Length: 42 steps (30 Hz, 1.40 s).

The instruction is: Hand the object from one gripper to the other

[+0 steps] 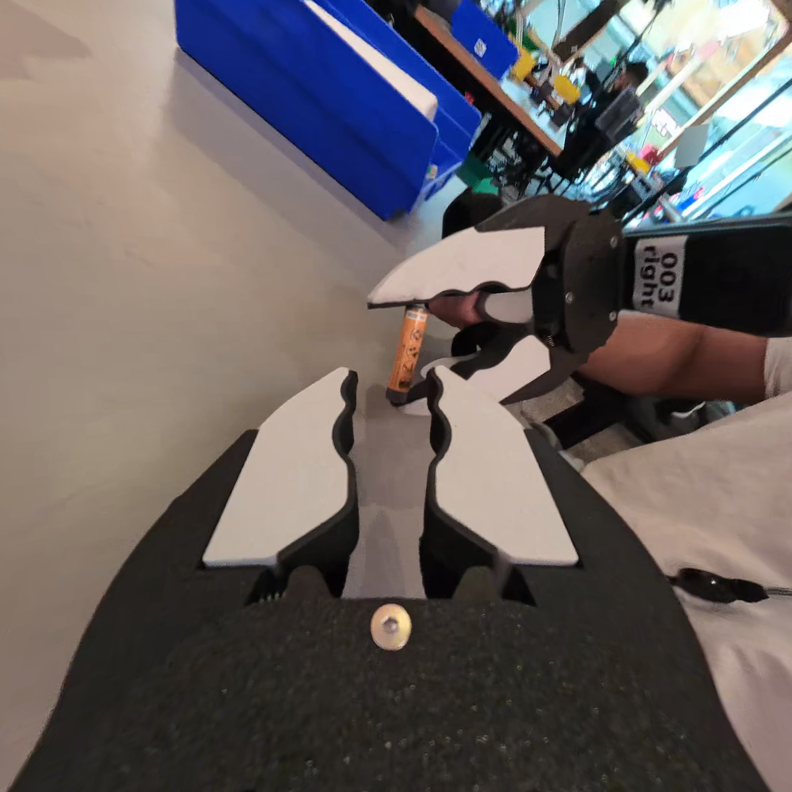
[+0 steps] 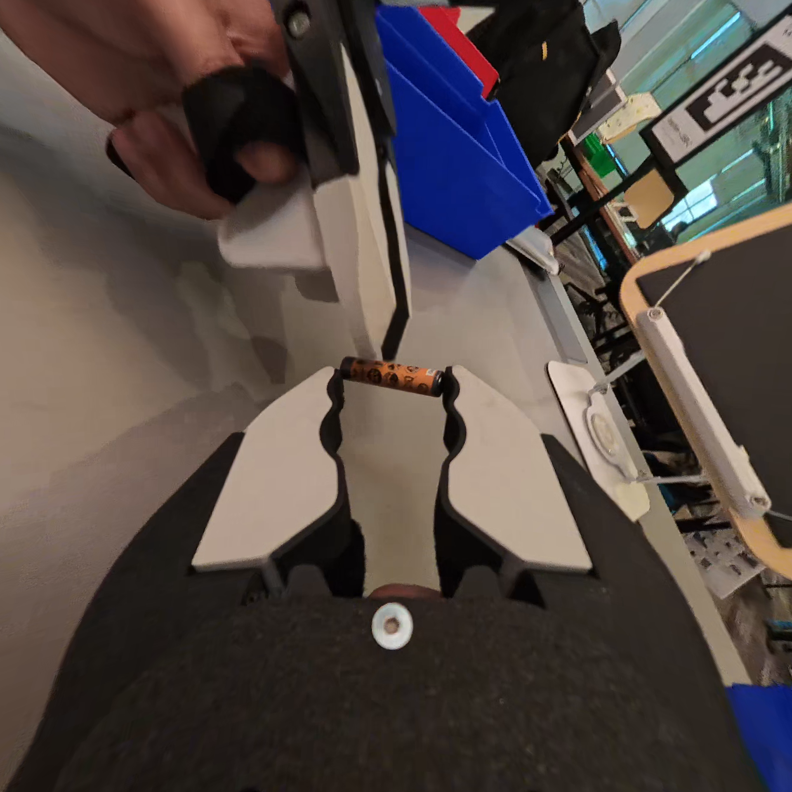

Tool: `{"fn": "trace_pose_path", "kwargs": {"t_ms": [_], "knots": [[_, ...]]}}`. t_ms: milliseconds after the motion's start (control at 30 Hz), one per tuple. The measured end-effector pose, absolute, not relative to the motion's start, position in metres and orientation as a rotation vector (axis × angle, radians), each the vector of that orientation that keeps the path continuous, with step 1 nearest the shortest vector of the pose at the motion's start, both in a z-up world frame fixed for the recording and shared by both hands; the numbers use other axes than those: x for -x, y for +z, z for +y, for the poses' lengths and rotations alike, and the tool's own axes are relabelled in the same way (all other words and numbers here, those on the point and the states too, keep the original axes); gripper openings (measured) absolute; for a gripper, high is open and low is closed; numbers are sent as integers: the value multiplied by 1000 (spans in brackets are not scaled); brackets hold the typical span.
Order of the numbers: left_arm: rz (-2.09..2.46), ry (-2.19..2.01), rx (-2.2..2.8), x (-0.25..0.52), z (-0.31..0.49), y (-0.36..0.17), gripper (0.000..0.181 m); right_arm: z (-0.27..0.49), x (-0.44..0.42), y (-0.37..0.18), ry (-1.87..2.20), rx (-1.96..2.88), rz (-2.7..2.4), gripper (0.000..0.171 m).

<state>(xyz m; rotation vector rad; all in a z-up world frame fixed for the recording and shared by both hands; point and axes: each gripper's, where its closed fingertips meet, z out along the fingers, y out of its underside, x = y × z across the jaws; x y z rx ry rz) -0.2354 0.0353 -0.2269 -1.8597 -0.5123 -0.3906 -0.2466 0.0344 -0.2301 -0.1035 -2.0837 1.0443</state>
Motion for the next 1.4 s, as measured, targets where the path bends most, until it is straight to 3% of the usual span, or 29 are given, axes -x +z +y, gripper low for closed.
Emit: {"fn": "trace_pose_path", "kwargs": {"t_ms": [100, 200, 367, 500, 667, 767, 900, 1100, 1233, 1400], "knots": [[-467, -396, 1879, 226, 41, -228, 29, 26, 240, -228, 1064, 61, -2087, 45], [-454, -429, 1877, 223, 41, -229, 13, 25, 239, -234, 1062, 51, -2111, 45], [-457, -404, 1893, 226, 40, -231, 11, 27, 240, -238, 1114, 123, -2143, 44], [-493, -414, 1838, 233, 35, -223, 10, 37, 248, -237, 1212, 314, -2182, 60], [-647, -619, 1600, 249, 25, -204, 10, 43, 249, -215, 1638, 549, -2156, 68], [-667, -787, 1343, 251, 22, -176, 10, 33, 238, -197, 2175, 824, -2155, 71], [-566, -758, 1335, 240, 23, -162, 10, 32, 234, -168, 2784, 1163, -1952, 45], [-536, -741, 1309, 236, 29, -158, 10, 10, 224, -172, 2902, 1245, -1987, 39], [-525, -727, 1341, 232, 36, -161, 10, 8, 224, -175, 2921, 1249, -1983, 11], [-512, -617, 1438, 235, 36, -170, 10, 14, 226, -185, 2820, 1246, -2086, 11]]}}
